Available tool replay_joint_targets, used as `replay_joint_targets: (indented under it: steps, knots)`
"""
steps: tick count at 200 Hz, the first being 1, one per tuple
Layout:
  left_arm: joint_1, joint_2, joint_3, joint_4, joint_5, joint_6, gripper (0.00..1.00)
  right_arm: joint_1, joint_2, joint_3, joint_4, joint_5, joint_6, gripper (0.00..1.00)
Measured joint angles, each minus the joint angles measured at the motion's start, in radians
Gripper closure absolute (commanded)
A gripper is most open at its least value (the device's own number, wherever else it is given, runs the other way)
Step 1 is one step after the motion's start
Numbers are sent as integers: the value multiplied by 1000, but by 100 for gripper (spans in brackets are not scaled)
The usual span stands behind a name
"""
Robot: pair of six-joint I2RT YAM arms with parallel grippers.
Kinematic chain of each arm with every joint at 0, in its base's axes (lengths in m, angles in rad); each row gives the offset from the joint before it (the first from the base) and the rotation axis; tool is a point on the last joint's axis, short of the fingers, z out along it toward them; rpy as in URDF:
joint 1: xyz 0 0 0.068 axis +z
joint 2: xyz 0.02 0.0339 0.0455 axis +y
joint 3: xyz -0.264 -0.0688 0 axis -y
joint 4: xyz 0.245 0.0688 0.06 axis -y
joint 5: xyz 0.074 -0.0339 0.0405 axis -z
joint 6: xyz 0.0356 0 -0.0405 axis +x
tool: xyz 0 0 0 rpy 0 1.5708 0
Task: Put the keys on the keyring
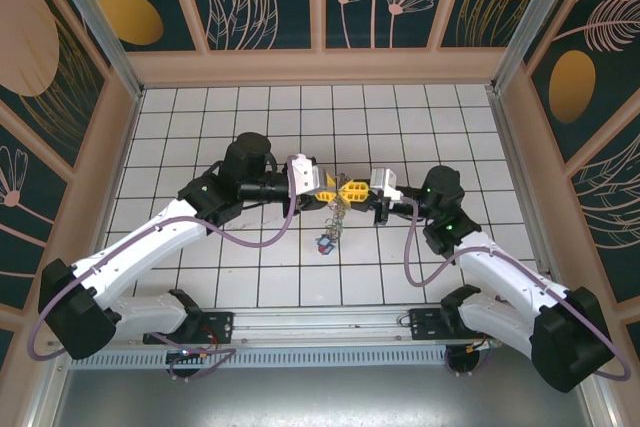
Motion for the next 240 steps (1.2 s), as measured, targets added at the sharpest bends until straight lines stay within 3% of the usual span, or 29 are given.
replay_joint_targets:
  steps: [29, 67, 109, 136, 184, 240]
  knots:
    - [0, 13, 0, 3, 18, 8, 80, 1, 0, 0, -1, 0, -1, 100]
    - [5, 27, 2, 2, 39, 16, 100, 12, 0, 0, -24, 25, -15, 100]
    - [11, 32, 23, -56, 34, 34, 100, 29, 1, 27, -112, 54, -92, 100]
    - [11, 50, 67, -133, 1, 71, 100, 39, 5, 77, -237, 92, -186, 79]
    - [3, 89, 131, -270, -76, 174, 100, 48, 50, 189, -499, 153, -354, 68]
    - [3, 101, 158, -351, -135, 245, 100, 48, 99, 259, -650, 144, -423, 67]
